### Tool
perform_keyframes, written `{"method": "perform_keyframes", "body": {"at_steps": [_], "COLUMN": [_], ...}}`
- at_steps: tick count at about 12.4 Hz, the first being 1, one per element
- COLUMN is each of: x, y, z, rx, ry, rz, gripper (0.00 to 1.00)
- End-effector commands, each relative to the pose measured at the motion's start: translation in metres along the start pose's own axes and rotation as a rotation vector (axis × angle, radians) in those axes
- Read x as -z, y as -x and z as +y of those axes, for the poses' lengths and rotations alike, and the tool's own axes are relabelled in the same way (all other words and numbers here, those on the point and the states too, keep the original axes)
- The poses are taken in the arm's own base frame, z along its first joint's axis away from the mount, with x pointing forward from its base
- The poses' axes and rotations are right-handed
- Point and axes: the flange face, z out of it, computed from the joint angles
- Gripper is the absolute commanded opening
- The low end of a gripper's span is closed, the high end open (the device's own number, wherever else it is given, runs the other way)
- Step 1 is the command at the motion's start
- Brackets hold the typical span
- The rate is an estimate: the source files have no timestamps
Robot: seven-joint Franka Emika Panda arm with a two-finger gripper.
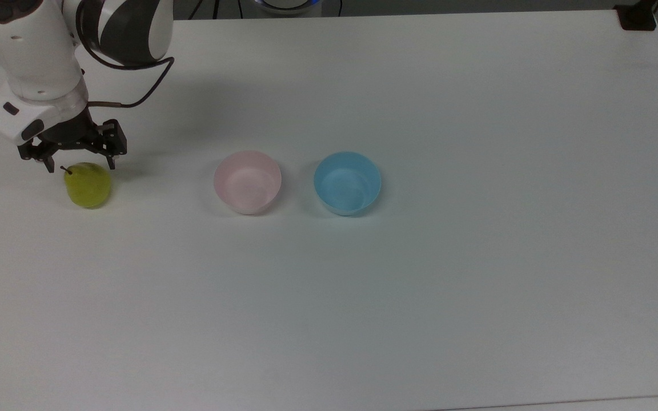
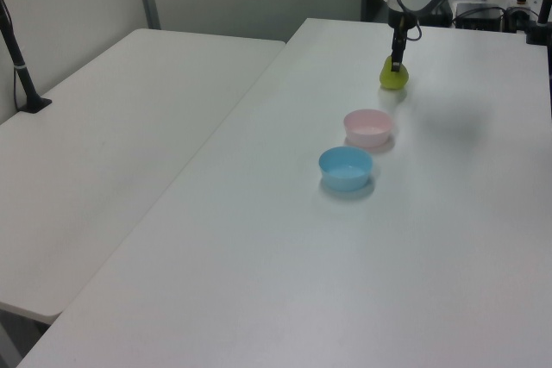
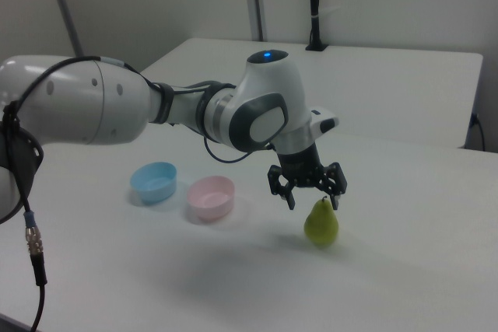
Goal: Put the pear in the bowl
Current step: 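Close the gripper around the green pear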
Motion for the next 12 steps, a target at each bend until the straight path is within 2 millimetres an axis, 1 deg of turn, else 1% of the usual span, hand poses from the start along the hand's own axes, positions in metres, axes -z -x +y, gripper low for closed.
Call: {"method": "perform_keyframes", "body": {"at_steps": [1,2,3,4,5,6,7,9,10,11,12], "x": [-0.024,-0.027,-0.036,-0.037,-0.038,-0.039,-0.034,-0.014,-0.001,0.027,0.050], "y": [-0.002,-0.003,-0.004,-0.004,-0.004,-0.004,-0.004,-0.004,-0.002,-0.003,-0.003], "z": [-0.003,-0.003,-0.004,-0.004,-0.004,-0.004,-0.004,-0.002,-0.004,-0.006,-0.014], "rx": [0.028,0.028,0.031,0.032,0.034,0.033,0.028,0.017,0.015,0.014,0.018], "ry": [0.026,0.027,0.027,0.027,0.026,0.024,0.023,0.025,0.006,-0.007,-0.028], "rz": [0.012,0.013,0.013,0.013,0.012,0.011,0.012,0.025,-0.002,-0.008,-0.028], "gripper": [1.00,0.97,0.79,0.60,0.28,0.02,0.00,0.00,0.00,0.00,0.00]}}
